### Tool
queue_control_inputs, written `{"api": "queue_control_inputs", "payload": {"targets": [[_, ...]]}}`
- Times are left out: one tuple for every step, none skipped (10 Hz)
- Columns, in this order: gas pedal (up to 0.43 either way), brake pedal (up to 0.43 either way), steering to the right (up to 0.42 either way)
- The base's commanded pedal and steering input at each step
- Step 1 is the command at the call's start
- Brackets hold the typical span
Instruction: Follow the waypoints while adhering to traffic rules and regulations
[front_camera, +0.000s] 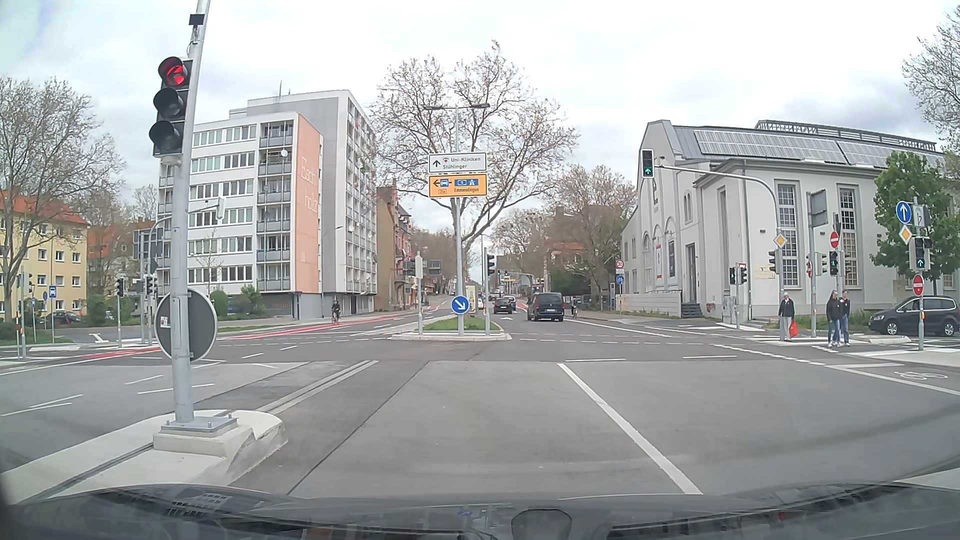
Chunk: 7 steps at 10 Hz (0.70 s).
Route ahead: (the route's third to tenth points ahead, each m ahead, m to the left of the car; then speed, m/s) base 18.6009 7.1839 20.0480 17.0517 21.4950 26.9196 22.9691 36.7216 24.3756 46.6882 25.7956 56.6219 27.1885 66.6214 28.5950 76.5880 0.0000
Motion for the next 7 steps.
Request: {"api": "queue_control_inputs", "payload": {"targets": [[0.0,0.201,-0.001],[0.0,0.201,-0.001],[0.0,0.201,-0.001],[0.0,0.201,-0.001],[0.0,0.201,-0.001],[0.0,0.201,-0.001],[0.0,0.201,-0.001]]}}
